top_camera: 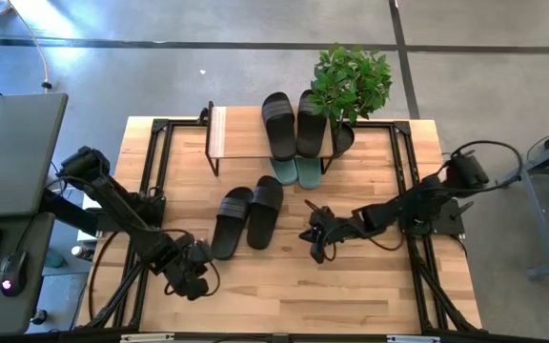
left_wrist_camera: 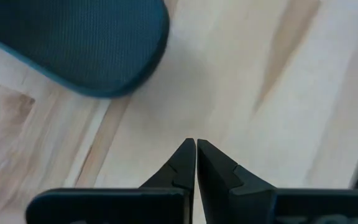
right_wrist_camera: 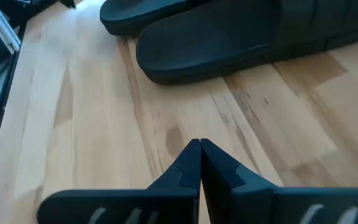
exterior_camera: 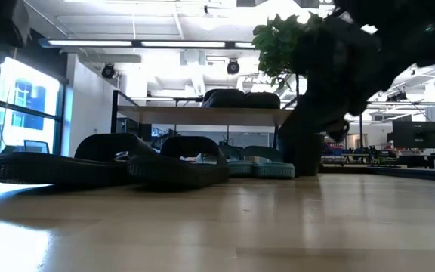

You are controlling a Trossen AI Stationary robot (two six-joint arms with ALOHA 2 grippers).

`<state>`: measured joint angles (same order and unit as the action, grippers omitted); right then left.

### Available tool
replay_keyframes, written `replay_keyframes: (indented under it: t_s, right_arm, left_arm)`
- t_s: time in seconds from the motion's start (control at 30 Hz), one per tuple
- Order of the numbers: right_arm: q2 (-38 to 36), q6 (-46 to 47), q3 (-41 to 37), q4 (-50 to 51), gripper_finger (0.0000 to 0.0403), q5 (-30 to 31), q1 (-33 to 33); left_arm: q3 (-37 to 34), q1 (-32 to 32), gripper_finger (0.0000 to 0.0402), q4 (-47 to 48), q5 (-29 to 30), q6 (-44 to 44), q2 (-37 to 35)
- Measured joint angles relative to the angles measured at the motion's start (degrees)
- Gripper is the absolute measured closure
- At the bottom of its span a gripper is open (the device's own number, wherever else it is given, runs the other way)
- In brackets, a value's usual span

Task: Pick and place slides into the shelf
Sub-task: Put the black slipper under the shelf

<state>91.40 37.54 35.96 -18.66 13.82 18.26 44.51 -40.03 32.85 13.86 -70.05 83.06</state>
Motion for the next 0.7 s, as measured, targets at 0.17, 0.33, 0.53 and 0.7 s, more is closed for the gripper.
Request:
replay_keyframes:
  t_s: [0.17,0.33,0.53,0.7]
  right_arm:
    - [3.2,1.0,2.1,-0.8,0.0403,-0.1,-0.8]
    - [3.9,2.4,3.4,-0.5,0.0403,1.9,-1.0]
    - [4.0,3.0,3.4,0.9,0.0403,2.6,-1.0]
    - [4.0,3.4,3.4,1.1,0.0403,2.5,-1.0]
  left_arm:
    - [0.0,1.1,0.04,-2.5,3.0,-2.9,5.1]
    - [0.0,3.5,0.04,-5.1,6.9,-3.7,8.1]
    - [0.0,8.0,0.04,-7.2,8.9,-0.5,8.8]
    - [0.0,12.7,0.0401,-7.5,10.9,2.7,8.8]
